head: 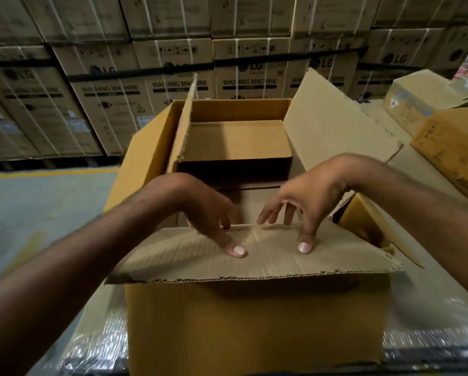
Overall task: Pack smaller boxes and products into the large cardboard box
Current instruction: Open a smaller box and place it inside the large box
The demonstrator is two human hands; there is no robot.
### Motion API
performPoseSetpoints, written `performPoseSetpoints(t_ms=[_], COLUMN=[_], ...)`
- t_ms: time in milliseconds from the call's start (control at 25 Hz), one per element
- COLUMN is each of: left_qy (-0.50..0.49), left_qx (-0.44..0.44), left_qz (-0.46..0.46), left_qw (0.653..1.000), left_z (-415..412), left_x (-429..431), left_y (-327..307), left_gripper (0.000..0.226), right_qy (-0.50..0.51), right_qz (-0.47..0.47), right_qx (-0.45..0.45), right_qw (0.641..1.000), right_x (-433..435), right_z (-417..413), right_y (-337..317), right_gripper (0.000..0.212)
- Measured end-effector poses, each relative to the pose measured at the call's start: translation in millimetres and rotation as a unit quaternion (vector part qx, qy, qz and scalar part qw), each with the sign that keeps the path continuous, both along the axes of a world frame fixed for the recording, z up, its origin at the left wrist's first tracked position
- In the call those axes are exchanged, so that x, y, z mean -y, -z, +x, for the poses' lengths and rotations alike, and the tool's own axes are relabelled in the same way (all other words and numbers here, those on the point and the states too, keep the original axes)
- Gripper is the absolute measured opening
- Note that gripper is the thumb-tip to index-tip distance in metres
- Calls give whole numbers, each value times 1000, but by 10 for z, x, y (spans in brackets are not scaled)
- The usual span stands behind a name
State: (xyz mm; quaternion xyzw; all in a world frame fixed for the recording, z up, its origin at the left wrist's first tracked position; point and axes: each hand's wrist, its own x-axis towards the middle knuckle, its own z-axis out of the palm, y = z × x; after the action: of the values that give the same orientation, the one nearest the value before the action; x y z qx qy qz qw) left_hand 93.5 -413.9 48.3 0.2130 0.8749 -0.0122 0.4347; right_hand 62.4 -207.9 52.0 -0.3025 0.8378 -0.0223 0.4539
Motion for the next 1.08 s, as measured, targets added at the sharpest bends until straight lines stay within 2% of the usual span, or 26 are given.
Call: performPoseSetpoints(t_ms=[160, 280, 360, 440, 520, 600, 680, 760, 880, 960, 1000, 1080], left_qy=[-13, -44, -60, -81, -79, -68, -49, -19, -19, -55, -73, -78], left_qx=[-80, -184, -250, -280, -302, -334, -328, -271, -184, -142, -144, -217], left_qz=[-63, -98, -113, -155, -215, -229, -245, -263, -219, -135, -95, -47], left_qw=[995, 977, 960, 944, 925, 912, 911, 926, 958, 979, 982, 972], left_z=[-305, -435, -483, -552, -621, -731, -918, -1238, -1754, -1916, -1951, -2067], left_x=[-33, -67, 56, 287, 487, 525, 458, 426, 495, 505, 505, 500], left_y=[75, 151, 92, -37, -137, -154, -128, -70, 277, 666, 863, 1216], left_gripper=[112, 122, 115, 98, 78, 66, 64, 65, 73, 85, 91, 99], right_qy=[31, 81, 122, 137, 135, 124, 108, 100, 102, 114, 126, 131], right_qz=[10, 10, 5, -21, -60, -86, -86, -51, -2, 18, 15, -10], right_qx=[-58, -114, -126, -140, -160, -190, -234, -264, -255, -240, -234, -261], right_qw=[998, 990, 984, 980, 976, 970, 962, 958, 962, 964, 964, 956], right_x=[80, 253, 321, 389, 532, 724, 873, 896, 798, 723, 692, 622], right_z=[-282, -672, -921, -1089, -1221, -1360, -1519, -1723, -1922, -1982, -1985, -2001], right_y=[52, 270, 435, 543, 565, 550, 568, 647, 876, 1104, 1206, 1391], right_gripper=[77, 86, 91, 92, 94, 92, 85, 74, 63, 73, 82, 95])
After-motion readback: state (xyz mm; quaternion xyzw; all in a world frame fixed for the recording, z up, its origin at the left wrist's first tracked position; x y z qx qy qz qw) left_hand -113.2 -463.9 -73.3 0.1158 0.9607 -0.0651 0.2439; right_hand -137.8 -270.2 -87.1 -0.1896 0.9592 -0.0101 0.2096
